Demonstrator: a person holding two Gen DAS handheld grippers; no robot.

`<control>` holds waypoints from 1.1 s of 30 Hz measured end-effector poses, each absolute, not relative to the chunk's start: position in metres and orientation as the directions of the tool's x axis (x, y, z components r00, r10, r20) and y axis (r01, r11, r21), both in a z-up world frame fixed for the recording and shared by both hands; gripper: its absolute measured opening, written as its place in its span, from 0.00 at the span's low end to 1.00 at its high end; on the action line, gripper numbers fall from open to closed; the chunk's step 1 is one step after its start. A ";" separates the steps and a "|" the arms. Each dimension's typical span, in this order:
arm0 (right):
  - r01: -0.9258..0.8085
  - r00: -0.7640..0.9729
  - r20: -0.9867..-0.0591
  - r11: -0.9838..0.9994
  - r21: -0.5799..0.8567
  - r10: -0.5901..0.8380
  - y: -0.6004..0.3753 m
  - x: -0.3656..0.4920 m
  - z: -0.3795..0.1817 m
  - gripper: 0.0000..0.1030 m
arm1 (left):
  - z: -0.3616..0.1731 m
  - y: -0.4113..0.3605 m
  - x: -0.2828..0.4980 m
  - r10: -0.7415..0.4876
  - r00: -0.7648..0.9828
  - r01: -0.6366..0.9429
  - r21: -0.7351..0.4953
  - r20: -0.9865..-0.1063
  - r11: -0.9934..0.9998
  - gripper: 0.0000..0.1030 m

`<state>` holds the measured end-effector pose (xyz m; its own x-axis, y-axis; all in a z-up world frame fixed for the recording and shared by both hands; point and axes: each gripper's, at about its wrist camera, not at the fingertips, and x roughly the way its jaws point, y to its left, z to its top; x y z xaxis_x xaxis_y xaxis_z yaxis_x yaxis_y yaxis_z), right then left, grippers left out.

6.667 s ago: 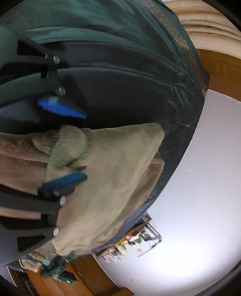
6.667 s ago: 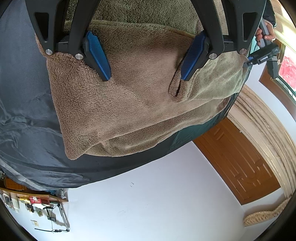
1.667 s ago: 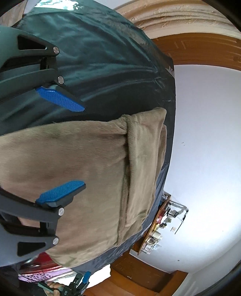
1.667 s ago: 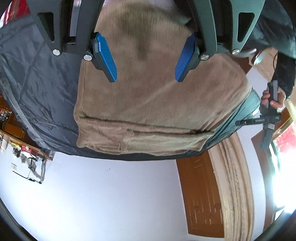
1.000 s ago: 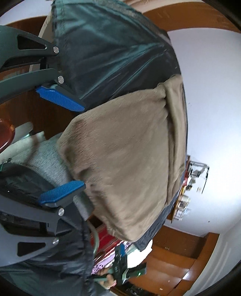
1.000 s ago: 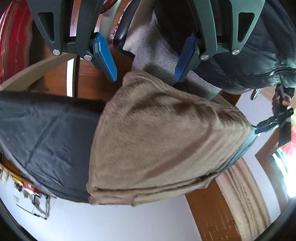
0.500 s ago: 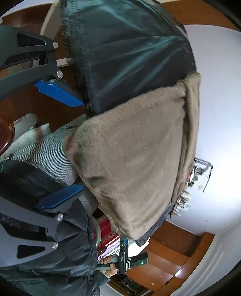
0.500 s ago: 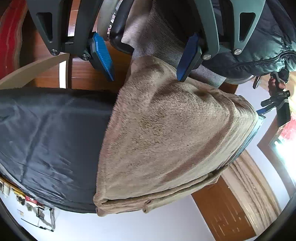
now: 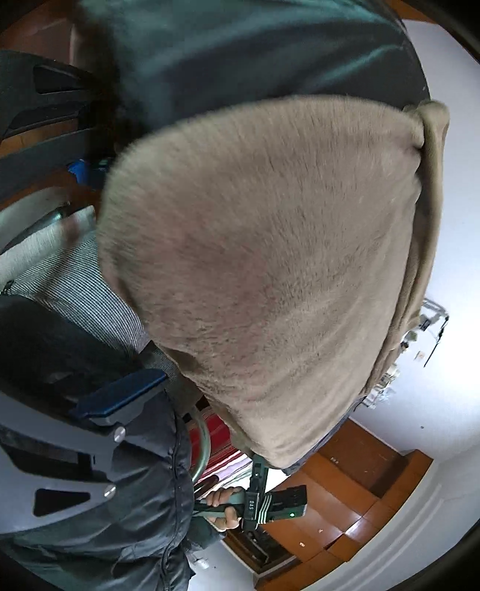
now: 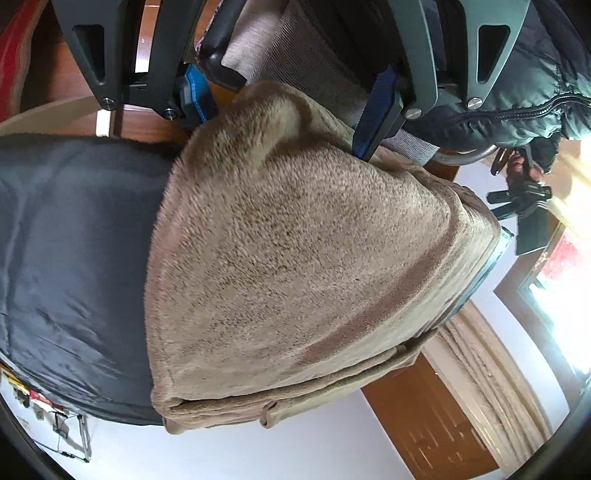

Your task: Fold clothes

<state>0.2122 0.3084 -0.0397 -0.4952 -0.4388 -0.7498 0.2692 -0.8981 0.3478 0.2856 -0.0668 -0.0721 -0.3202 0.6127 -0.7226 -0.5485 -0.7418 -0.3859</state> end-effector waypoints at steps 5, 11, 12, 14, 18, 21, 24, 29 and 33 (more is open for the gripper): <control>0.297 -0.491 -0.730 -0.879 0.373 -0.476 0.307 0.211 -0.041 0.69 | -0.072 -0.056 0.284 0.620 -0.301 -0.572 -0.383 -0.725 -0.726 0.86; 0.345 -0.476 -0.714 -0.856 0.386 -0.514 0.296 0.215 -0.044 0.69 | -0.073 -0.053 0.287 0.616 -0.298 -0.565 -0.385 -0.729 -0.730 0.80; 0.351 -0.478 -0.713 -0.855 0.382 -0.514 0.295 0.216 -0.044 0.68 | -0.073 -0.053 0.287 0.611 -0.300 -0.561 -0.383 -0.732 -0.734 0.72; 0.363 -0.477 -0.713 -0.854 0.371 -0.513 0.291 0.217 -0.043 0.59 | -0.074 -0.053 0.287 0.603 -0.302 -0.553 -0.379 -0.739 -0.742 0.61; 0.379 -0.482 -0.706 -0.850 0.367 -0.520 0.294 0.225 -0.039 0.31 | -0.074 -0.054 0.293 0.591 -0.302 -0.539 -0.377 -0.748 -0.753 0.37; 0.404 -0.481 -0.698 -0.841 0.361 -0.531 0.295 0.233 -0.036 0.25 | -0.071 -0.057 0.301 0.604 -0.299 -0.543 -0.389 -0.739 -0.744 0.23; 0.420 -0.488 -0.692 -0.838 0.348 -0.532 0.294 0.241 -0.031 0.24 | -0.065 -0.061 0.308 0.621 -0.303 -0.556 -0.395 -0.723 -0.732 0.19; 0.462 -0.528 -0.612 -0.804 0.374 -0.588 0.298 0.251 -0.011 0.23 | -0.048 -0.063 0.317 0.636 -0.326 -0.576 -0.387 -0.699 -0.720 0.18; 0.504 -0.572 -0.519 -0.771 0.390 -0.635 0.302 0.258 0.009 0.23 | -0.025 -0.064 0.326 0.670 -0.363 -0.601 -0.387 -0.648 -0.700 0.18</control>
